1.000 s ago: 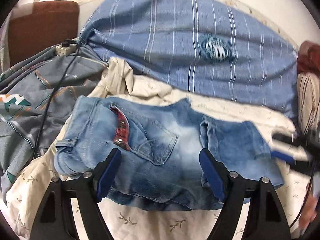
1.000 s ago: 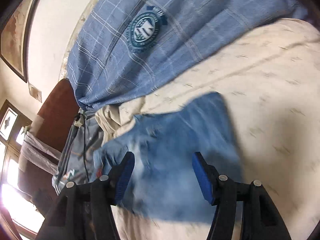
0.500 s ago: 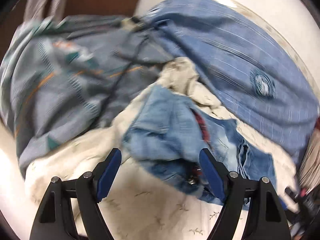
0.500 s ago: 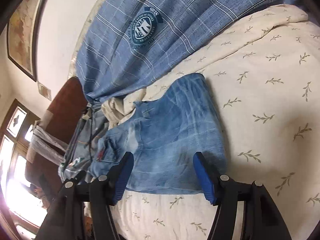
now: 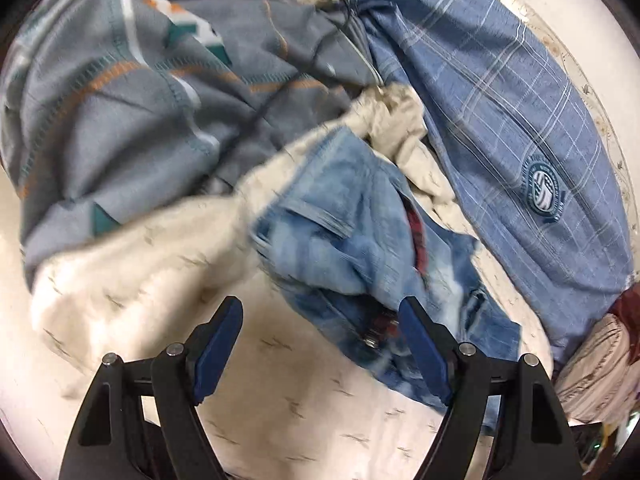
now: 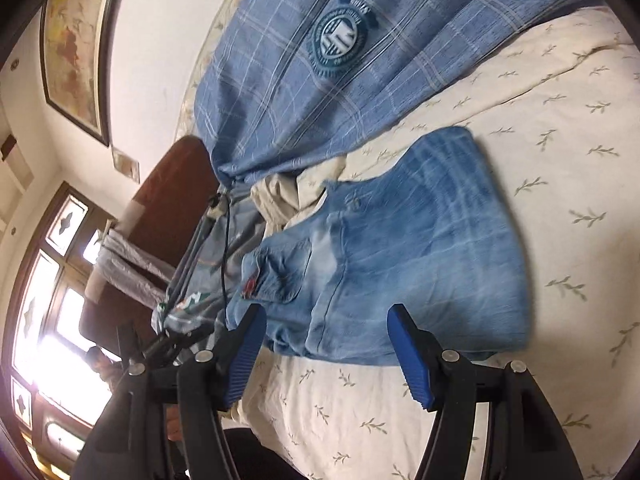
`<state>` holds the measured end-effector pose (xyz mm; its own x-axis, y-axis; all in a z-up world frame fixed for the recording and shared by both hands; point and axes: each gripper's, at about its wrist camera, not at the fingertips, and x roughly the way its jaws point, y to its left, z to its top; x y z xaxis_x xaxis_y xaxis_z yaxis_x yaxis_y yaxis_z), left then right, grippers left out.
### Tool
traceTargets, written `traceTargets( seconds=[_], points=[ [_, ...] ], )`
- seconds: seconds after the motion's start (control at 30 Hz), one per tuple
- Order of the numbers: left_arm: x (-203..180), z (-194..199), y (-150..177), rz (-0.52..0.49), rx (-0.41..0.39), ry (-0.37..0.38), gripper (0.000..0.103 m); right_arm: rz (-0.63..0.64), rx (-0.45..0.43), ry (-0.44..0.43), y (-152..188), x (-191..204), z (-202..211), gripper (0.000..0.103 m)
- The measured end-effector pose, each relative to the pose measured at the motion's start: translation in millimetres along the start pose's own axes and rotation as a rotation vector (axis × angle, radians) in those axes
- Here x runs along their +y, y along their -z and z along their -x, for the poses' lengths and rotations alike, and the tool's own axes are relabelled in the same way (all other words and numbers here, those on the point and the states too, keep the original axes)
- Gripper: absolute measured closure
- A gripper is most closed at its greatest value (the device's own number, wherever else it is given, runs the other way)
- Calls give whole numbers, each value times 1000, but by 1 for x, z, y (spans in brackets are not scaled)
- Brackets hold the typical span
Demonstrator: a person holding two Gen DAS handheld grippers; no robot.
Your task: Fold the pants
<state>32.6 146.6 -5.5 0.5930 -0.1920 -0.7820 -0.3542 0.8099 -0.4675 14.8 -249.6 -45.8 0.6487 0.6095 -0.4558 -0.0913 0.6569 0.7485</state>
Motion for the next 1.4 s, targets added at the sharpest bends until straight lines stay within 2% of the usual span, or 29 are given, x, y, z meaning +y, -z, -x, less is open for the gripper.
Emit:
traceTargets(
  seconds=[0.1,0.2,0.27,0.4,0.47,0.53,0.6,0.67,0.8,0.87,1.0,1.03,1.13,1.3,1.4],
  points=[
    [-15,-6,6,-10,42,28,22,18,7,1,2,5,-4,37],
    [-21,-15,9,-22,41,-16,22,20,-10,-19,1,6,-2,37],
    [-16,-24,7,4,56,-43,22,7,-21,-39,-1,5,-1,37],
    [-5,-40,3,50,90,-39,21,-28,-19,-74,-4,2,-4,35],
    [-6,-46,2,37,84,-47,19,-33,-7,-68,-5,3,-9,35],
    [-5,-54,2,1,99,-95,15,-40,20,-47,-5,2,-18,35],
    [5,-60,2,34,126,-122,15,-57,47,-9,-3,-3,-26,35],
    [15,-61,1,65,161,-120,15,-97,83,25,-2,-12,-35,35],
    [14,-54,-1,73,177,-114,18,-171,106,16,-2,-25,-41,35],
    [9,-52,-3,82,182,-100,18,-205,100,-3,-2,-30,-40,35],
    [3,-42,-3,129,183,-21,19,-208,96,-3,-2,-31,-38,35],
    [0,-34,-1,128,163,2,19,-200,97,0,-2,-30,-37,35],
    [-9,-23,5,90,110,2,19,-181,100,10,-2,-27,-37,35],
    [11,-42,3,216,163,61,19,-177,102,13,-3,-27,-37,35],
    [19,-56,6,274,192,123,19,-158,104,24,-2,-23,-39,35]
  ],
)
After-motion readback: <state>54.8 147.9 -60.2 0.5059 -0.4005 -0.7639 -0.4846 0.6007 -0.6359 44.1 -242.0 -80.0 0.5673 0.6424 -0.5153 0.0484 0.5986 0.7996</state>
